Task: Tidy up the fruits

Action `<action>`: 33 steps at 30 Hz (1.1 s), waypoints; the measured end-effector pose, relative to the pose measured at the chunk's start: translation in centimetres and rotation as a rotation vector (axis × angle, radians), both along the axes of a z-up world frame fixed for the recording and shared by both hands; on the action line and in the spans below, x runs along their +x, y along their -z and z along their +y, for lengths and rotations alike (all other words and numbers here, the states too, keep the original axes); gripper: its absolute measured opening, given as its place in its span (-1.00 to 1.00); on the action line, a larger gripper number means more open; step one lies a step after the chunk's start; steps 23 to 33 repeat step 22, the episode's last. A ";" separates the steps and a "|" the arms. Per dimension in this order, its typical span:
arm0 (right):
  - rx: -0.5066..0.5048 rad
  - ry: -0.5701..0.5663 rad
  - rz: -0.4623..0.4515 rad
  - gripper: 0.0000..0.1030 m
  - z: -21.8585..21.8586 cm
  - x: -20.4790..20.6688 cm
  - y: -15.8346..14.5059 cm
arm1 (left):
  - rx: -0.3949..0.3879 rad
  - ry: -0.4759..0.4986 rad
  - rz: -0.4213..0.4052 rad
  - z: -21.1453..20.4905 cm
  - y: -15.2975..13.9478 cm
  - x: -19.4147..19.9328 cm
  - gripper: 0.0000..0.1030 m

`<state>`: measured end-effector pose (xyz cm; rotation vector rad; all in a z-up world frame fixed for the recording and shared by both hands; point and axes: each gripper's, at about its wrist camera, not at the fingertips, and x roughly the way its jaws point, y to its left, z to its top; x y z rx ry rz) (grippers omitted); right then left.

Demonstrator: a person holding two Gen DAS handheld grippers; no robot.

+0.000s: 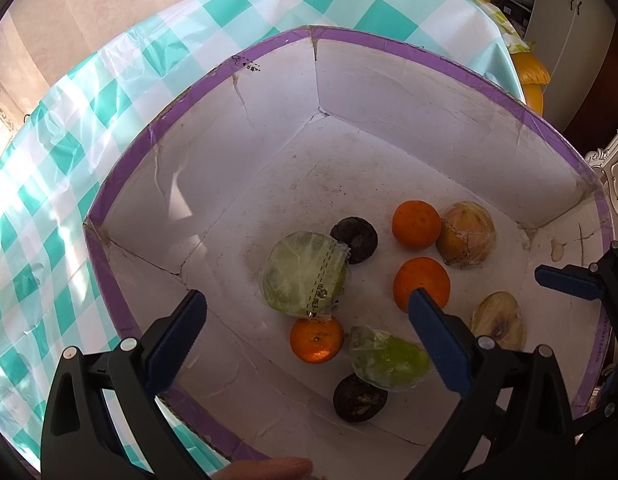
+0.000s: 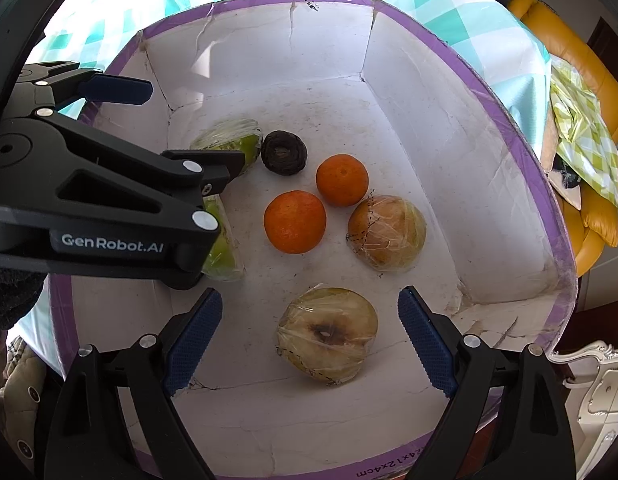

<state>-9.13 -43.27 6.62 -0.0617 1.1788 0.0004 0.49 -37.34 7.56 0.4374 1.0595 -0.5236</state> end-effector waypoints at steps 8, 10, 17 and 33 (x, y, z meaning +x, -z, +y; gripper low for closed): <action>0.000 0.002 0.000 0.69 0.1 0.0 0.0 | -0.031 0.000 0.046 -0.2 0.1 0.5 0.96; 0.000 0.002 0.000 0.69 0.1 0.0 0.0 | -0.077 -0.011 0.013 0.2 -0.5 0.3 0.96; -0.003 0.001 0.002 0.69 0.2 0.0 0.0 | -0.062 -0.036 -0.023 0.5 -0.8 -0.1 0.96; -0.005 0.004 0.003 0.69 0.3 0.2 0.0 | -0.050 -0.039 -0.054 1.0 -1.0 -0.2 0.96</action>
